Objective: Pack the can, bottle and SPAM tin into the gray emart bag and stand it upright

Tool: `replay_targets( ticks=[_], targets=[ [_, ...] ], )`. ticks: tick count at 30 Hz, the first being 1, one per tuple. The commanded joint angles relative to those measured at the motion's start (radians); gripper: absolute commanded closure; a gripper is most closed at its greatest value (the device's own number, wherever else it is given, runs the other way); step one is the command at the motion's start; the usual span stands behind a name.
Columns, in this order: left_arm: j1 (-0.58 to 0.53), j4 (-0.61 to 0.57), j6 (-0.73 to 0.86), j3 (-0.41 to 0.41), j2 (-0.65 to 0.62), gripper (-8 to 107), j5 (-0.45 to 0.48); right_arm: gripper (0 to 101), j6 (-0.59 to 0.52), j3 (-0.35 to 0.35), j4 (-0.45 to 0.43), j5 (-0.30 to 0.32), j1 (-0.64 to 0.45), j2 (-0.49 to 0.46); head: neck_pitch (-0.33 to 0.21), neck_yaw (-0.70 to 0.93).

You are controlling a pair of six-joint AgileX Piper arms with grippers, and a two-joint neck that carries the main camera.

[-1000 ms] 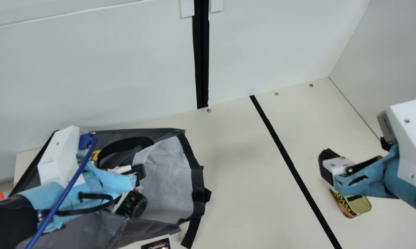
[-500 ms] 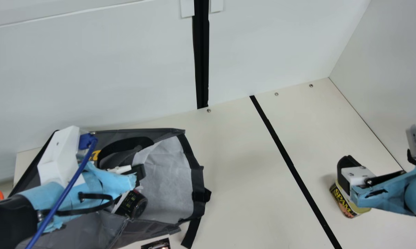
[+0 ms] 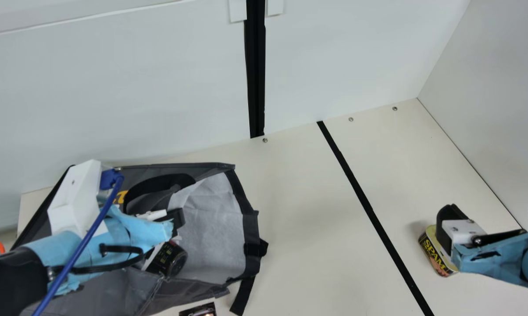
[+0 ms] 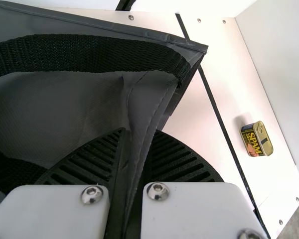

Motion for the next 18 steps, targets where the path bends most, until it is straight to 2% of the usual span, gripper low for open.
replay_targets(
  ticks=[1, 18],
  targets=[
    [0.0, 0.0, 0.0, 0.0, 0.0, 107, 0.0, 6, 0.004, 0.003, 0.0, -0.001, -0.005, -0.003, -0.023, -0.001],
    [0.0, 0.0, 0.0, 0.0, 0.0, 107, 0.0, 6, 0.0, 0.035, -0.006, -0.001, -0.043, -0.013, -0.023, -0.001]
  ],
)
